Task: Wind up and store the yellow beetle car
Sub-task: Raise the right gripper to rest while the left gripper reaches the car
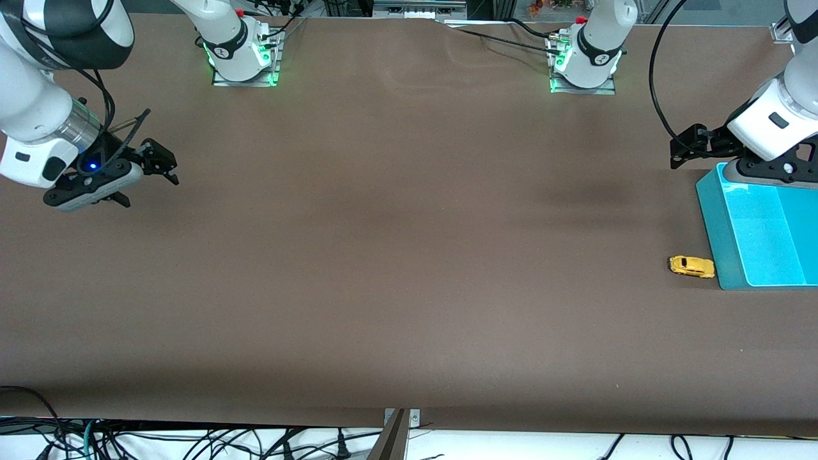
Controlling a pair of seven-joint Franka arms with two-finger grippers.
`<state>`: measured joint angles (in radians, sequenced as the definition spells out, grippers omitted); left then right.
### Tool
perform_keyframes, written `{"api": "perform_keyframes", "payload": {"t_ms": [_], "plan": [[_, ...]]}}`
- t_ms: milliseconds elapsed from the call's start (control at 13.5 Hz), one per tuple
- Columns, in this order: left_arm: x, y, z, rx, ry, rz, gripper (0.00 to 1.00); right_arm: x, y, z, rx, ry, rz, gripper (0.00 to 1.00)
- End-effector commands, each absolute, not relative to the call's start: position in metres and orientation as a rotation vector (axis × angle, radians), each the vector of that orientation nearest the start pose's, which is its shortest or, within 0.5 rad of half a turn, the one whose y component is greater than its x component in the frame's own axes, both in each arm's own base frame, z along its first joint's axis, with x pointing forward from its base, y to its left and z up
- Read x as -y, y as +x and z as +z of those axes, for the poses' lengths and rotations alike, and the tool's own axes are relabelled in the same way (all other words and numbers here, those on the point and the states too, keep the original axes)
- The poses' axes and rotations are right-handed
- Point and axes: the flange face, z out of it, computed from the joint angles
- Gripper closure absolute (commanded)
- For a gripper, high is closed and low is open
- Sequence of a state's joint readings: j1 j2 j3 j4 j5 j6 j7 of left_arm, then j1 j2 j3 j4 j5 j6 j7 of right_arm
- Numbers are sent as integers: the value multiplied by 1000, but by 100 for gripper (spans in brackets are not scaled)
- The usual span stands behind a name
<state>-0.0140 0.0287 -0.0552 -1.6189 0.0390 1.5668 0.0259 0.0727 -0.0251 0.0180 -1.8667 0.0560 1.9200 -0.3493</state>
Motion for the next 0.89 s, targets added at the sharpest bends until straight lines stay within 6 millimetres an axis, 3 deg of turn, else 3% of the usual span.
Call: {"api": "perform_keyframes", "payload": {"t_ms": [0, 148, 370, 815], "plan": [[32, 563, 580, -227, -3086, 171, 0, -55, 540, 557, 487, -3062, -92, 0], [19, 567, 572, -280, -3086, 198, 0, -50, 535, 576, 404, -3069, -51, 0], [2, 579, 544, -439, -3080, 271, 0, -48, 530, 600, 351, -3072, -21, 0], [-44, 600, 482, -944, -3014, 384, 0, -36, 528, 605, 281, -3084, -23, 0]]}}
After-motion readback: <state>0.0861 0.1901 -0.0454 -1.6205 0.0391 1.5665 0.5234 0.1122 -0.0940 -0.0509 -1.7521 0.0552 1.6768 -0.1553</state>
